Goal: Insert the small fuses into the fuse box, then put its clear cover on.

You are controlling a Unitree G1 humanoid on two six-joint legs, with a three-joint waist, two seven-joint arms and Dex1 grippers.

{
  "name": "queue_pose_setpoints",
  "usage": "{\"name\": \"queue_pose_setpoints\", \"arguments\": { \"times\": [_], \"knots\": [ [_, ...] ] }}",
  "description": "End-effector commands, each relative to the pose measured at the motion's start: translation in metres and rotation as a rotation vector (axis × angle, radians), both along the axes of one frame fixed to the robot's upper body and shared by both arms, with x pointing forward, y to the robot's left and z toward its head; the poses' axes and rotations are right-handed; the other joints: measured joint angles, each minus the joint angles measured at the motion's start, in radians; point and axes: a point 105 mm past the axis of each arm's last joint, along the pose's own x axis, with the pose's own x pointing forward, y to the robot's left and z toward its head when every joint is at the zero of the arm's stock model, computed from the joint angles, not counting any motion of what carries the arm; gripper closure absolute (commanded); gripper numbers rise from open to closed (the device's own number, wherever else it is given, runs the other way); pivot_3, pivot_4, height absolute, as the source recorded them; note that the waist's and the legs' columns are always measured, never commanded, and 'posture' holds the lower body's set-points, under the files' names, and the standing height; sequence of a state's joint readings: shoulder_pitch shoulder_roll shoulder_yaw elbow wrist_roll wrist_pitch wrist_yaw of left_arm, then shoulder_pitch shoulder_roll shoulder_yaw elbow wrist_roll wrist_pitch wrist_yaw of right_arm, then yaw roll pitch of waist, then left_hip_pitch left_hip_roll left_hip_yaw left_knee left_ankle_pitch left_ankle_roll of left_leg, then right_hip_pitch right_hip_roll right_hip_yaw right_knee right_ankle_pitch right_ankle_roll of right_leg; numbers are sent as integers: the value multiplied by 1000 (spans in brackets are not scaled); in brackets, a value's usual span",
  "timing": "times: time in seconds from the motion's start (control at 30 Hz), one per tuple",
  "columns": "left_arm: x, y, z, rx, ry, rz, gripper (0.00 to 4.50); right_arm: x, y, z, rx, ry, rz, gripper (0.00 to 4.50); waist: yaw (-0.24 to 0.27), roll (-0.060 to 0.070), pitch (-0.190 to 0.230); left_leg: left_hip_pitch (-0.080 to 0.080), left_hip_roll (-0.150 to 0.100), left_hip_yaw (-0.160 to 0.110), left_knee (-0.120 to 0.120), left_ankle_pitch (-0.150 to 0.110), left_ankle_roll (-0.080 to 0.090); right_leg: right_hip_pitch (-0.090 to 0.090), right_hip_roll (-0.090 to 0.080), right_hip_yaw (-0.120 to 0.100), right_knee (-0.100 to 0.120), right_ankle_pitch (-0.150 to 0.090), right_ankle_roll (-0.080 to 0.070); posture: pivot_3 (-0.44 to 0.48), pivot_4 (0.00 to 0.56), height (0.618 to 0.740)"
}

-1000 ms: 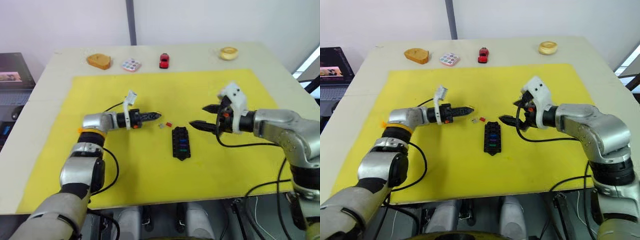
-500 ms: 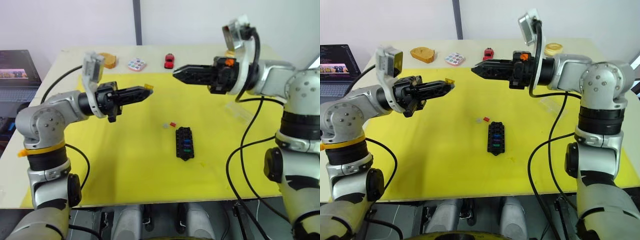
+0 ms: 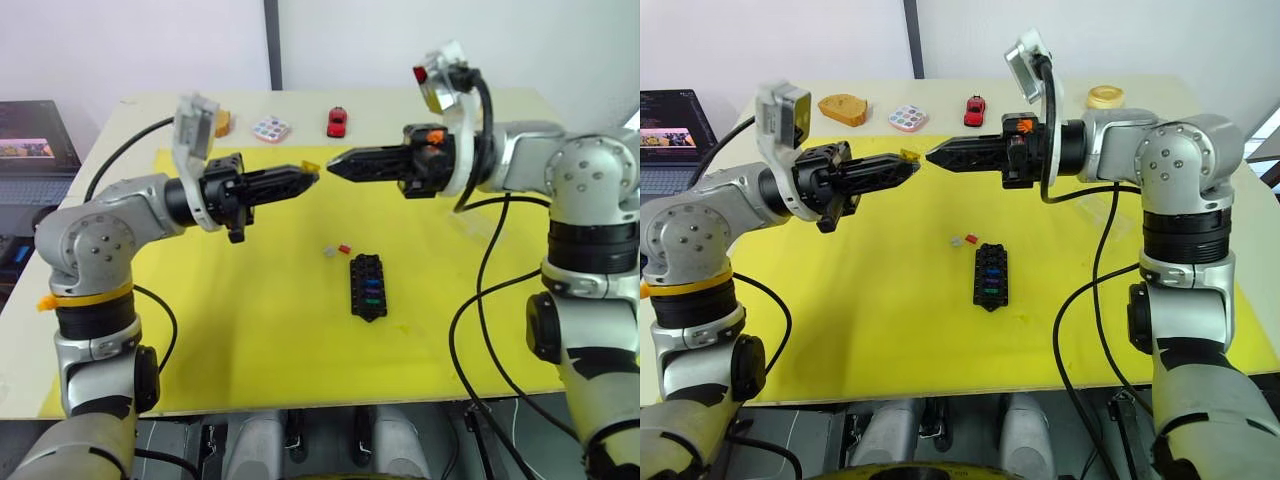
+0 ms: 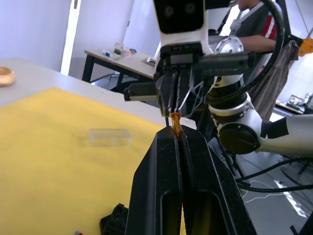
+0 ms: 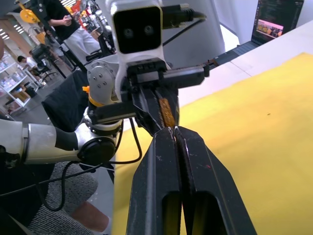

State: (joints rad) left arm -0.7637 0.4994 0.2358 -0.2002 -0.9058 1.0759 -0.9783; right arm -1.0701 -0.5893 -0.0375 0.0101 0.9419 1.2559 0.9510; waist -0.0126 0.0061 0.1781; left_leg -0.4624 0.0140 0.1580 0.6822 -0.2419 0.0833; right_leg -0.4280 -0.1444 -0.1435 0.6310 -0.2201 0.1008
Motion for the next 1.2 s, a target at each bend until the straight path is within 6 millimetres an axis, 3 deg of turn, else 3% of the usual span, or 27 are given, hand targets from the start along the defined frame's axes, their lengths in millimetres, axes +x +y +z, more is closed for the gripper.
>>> {"name": "queue_pose_setpoints", "arguments": {
  "times": [0.03,1.03,1.13,1.2],
  "knots": [
    [-5,-2,8,-4,-48,-19,4500,-5,-2,9,9,-64,-2,3543,0,0,0,0,0,0,0,0,0,0,0,0,0,0,0,0,150,740],
    [-5,-6,2,11,-43,-21,4500,-8,5,10,54,-25,28,3543,0,0,0,0,0,0,0,-1,-2,0,0,0,0,0,0,0,150,740],
    [-5,-6,1,18,-43,-22,4500,-8,6,9,59,-24,28,4430,-1,0,0,0,0,0,0,-1,-2,0,0,0,0,0,0,0,150,740],
    [-5,-6,1,18,-43,-22,4500,-9,7,9,59,-22,30,4475,0,0,0,0,0,0,0,-1,-2,0,0,0,0,0,0,0,150,740]
  ]
}}
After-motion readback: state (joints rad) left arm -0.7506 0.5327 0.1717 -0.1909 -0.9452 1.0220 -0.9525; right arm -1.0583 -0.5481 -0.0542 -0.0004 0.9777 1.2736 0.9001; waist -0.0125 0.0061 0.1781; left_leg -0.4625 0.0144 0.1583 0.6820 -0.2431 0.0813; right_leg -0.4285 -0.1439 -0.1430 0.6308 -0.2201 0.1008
